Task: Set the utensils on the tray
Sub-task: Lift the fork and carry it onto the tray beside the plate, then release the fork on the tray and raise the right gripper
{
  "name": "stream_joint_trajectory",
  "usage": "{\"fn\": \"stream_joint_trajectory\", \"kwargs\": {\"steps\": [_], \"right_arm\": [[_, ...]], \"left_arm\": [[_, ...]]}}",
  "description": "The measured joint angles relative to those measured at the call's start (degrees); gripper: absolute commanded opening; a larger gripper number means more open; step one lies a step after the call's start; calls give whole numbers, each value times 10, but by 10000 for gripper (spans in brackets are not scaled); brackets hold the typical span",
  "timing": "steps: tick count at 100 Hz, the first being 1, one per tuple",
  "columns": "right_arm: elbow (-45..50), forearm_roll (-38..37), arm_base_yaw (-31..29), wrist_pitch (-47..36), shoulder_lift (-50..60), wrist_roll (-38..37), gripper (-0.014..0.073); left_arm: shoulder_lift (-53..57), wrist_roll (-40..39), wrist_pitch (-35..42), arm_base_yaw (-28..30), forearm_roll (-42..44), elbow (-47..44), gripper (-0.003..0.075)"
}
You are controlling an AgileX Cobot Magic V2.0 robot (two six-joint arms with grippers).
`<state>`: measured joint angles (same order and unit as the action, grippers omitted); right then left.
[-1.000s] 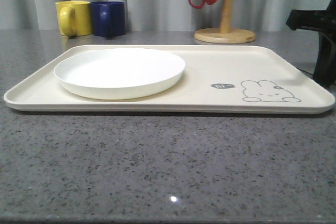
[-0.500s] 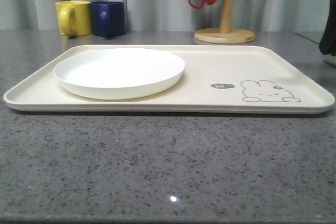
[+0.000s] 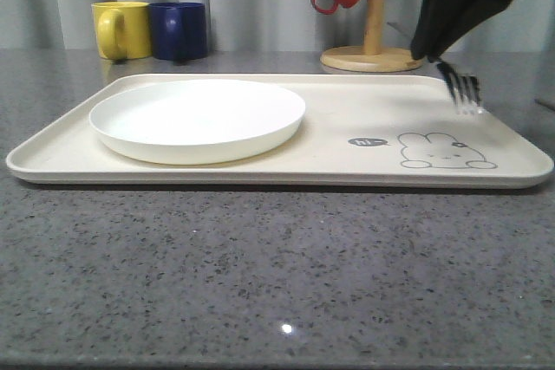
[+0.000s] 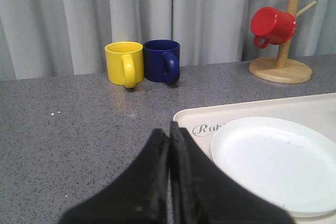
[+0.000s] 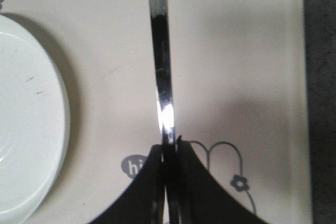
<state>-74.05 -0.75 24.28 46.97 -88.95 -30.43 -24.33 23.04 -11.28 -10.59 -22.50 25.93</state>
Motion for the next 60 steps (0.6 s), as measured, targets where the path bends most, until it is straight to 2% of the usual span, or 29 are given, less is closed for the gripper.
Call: {"fn": "stream_joint_trajectory", "kwargs": {"steps": [22,60], "right_arm": [[-44,-39,49,-3,-61,-67,-65],[-57,-47,52,-37,-119,-95,-65]], "left_arm": [[0,0,0,0,0,0,-18],[0,0,0,0,0,0,-18]]}}
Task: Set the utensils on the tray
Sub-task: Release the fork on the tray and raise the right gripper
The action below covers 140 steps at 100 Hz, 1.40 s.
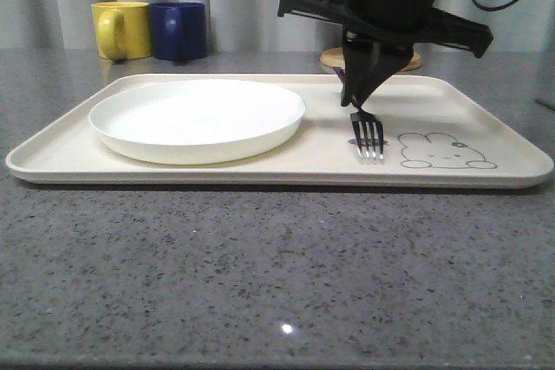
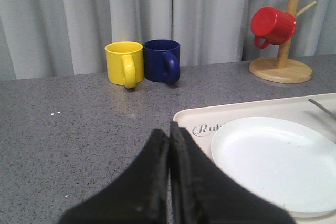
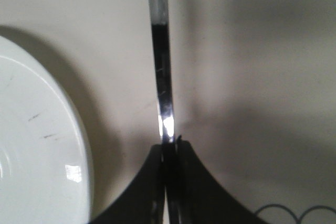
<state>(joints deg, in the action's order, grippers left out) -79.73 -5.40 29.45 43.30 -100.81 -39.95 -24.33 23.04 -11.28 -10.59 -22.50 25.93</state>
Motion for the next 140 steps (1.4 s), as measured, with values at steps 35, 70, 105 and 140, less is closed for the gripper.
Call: {"fn": "stream_joint_trajectory", "kwargs": {"steps": [35,70,105,140], "right_arm": [[0,0,0,-6,-8,-1,113],[0,-1,0,-6,-9,-1,304],[0,-30,-36,34,77,27,304],[-1,-32,-192,150,143,192,303]], "left_arm": [[0,0,0,0,0,0,-18],[0,0,0,0,0,0,-18],[0,0,0,0,0,0,-18],[0,0,0,0,0,0,-18]]}}
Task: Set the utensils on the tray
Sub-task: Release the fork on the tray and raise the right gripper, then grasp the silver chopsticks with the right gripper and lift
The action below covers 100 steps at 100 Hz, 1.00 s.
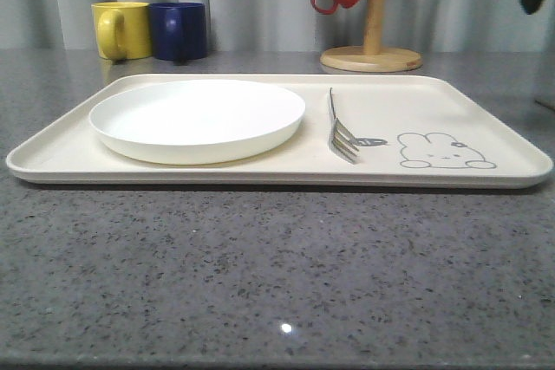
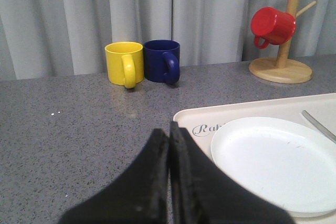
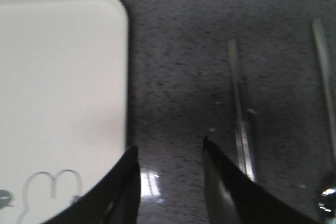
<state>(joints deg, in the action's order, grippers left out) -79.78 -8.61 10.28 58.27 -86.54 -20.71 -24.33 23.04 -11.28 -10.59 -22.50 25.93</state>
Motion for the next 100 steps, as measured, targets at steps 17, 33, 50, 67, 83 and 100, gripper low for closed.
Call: {"fn": "stream_joint_trajectory", "kwargs": {"steps": [17,33,50,67,83,100], "right_arm": [[8,17,-75,11,0,83,302],[39,51,-118,9,0,147,302],[74,56,-137,-17,-1,169,302],[81,70,-137,-28,-20,183,302],[81,79,-137,-34,-54,193,302],[81,86,-137,-36,-82,198,302]], "left_arm": [[0,0,0,0,0,0,-18],[0,0,0,0,0,0,-18],[0,0,0,0,0,0,-18],[0,0,0,0,0,0,-18],[0,0,0,0,0,0,-18],[0,0,0,0,0,0,-18]]}}
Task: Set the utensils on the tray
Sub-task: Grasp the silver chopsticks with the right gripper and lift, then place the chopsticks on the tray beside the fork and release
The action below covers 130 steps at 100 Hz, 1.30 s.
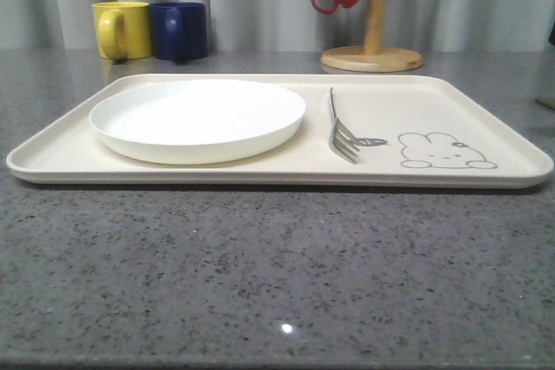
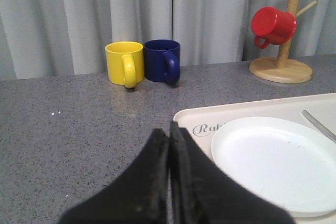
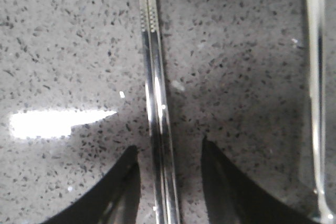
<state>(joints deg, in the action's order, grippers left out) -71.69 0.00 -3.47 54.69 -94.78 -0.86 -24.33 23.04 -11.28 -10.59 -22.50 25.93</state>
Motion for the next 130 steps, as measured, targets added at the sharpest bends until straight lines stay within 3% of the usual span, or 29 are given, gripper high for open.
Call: {"fn": "stream_joint_trajectory", "kwargs": {"steps": [19,39,44,84,107,130], "right_arm": [[0,11,0,-4,-13,9,277],[0,15,-1,-5,-13,9,-39],[0,18,-1,-5,-13,9,-84],[-50,70,26,40,25,-16,-55],[-81,71,133,35,47,-89,-55],[-81,32,230,-9,18,-210,-55]], "left_arm": [[0,0,0,0,0,0,-18],[0,0,0,0,0,0,-18],[0,0,0,0,0,0,-18],[0,0,0,0,0,0,-18],[0,0,0,0,0,0,-18],[0,0,0,0,0,0,-18]]}}
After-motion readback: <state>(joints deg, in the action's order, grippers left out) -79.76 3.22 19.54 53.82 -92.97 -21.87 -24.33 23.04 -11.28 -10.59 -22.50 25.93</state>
